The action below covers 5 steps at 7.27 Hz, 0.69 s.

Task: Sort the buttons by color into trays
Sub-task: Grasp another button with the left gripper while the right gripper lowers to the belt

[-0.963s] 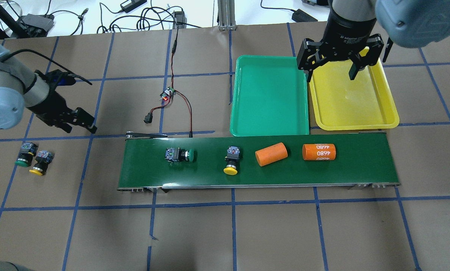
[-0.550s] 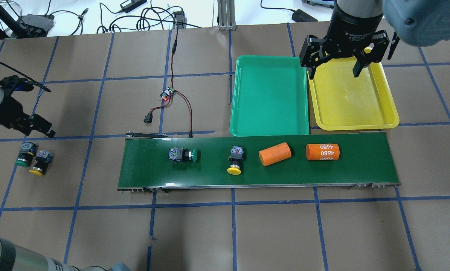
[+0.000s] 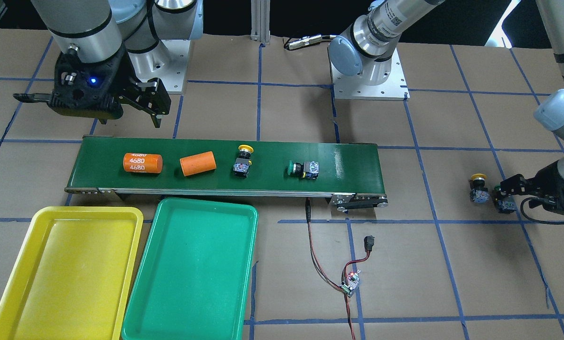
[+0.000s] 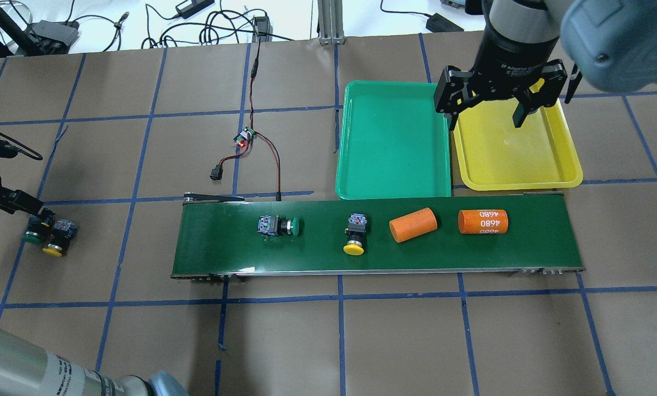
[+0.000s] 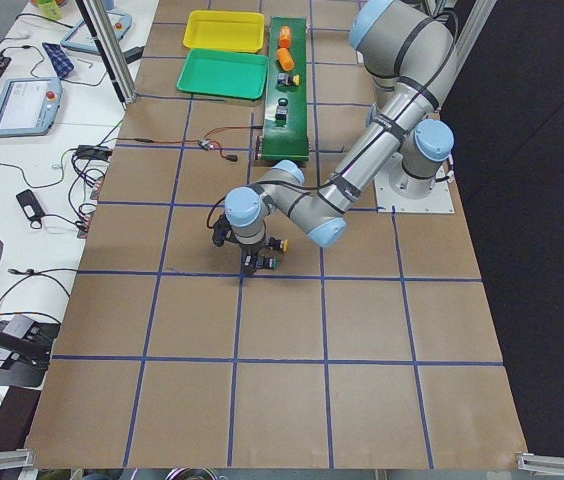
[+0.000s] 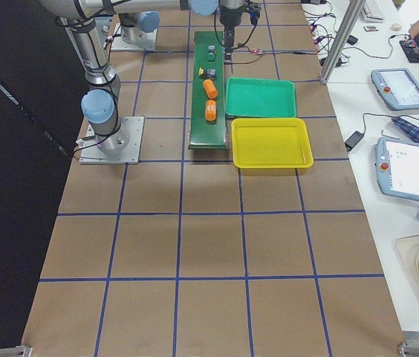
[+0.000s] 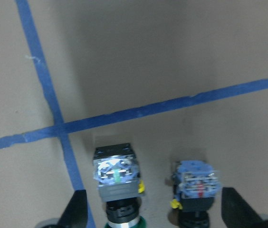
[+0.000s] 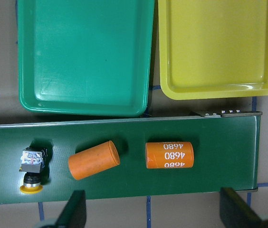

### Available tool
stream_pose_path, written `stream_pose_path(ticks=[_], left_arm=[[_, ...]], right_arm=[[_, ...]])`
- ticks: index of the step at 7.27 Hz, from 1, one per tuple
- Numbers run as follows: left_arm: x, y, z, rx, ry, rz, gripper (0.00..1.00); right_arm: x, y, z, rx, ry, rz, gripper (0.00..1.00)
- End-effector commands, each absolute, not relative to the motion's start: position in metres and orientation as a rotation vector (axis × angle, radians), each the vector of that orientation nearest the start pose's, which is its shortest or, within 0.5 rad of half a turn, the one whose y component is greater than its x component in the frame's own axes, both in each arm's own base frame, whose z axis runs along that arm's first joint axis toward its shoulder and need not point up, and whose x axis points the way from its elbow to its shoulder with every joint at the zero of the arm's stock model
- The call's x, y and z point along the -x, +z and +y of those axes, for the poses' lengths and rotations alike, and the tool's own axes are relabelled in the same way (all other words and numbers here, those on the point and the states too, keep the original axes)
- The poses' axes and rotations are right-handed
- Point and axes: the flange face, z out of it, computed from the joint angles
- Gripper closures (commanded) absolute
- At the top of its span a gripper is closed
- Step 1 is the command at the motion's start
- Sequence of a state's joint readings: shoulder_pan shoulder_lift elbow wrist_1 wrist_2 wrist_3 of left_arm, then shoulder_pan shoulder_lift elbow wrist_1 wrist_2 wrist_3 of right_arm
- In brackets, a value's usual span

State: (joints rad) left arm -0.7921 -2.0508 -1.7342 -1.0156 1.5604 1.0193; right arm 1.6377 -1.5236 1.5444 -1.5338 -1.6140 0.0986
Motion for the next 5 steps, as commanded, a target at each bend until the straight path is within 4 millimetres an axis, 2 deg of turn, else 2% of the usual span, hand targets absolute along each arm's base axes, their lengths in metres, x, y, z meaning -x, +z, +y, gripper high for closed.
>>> stream_pose_path(ticks=[1, 2, 3, 4, 5], left_arm=[[-0.33, 0.177, -0.522, -0.395, 0.091, 3.212, 0.0], [-0.327, 0.162, -0.52, -0.394, 0.11, 3.234, 0.18], [-0.33, 0.163, -0.522, -0.409, 0.109, 3.225, 0.51], [-0.332, 0.174, -0.524, -0.392, 0.095, 3.209, 0.94], [-0.327, 0.188, -0.522, -0.386, 0.087, 3.198, 1.0]], right_arm=[[-0.162, 0.398, -0.478, -0.033, 0.301, 3.197, 0.0], [-0.162, 0.374, -0.478, -0.021, 0.195, 3.204, 0.0], [-0.161, 0.351, -0.471, -0.021, 0.187, 3.202, 0.0], [-0.161, 0.333, -0.465, -0.017, 0.199, 3.197, 0.0], [-0.162, 0.324, -0.458, -0.01, 0.2, 3.19, 0.0]])
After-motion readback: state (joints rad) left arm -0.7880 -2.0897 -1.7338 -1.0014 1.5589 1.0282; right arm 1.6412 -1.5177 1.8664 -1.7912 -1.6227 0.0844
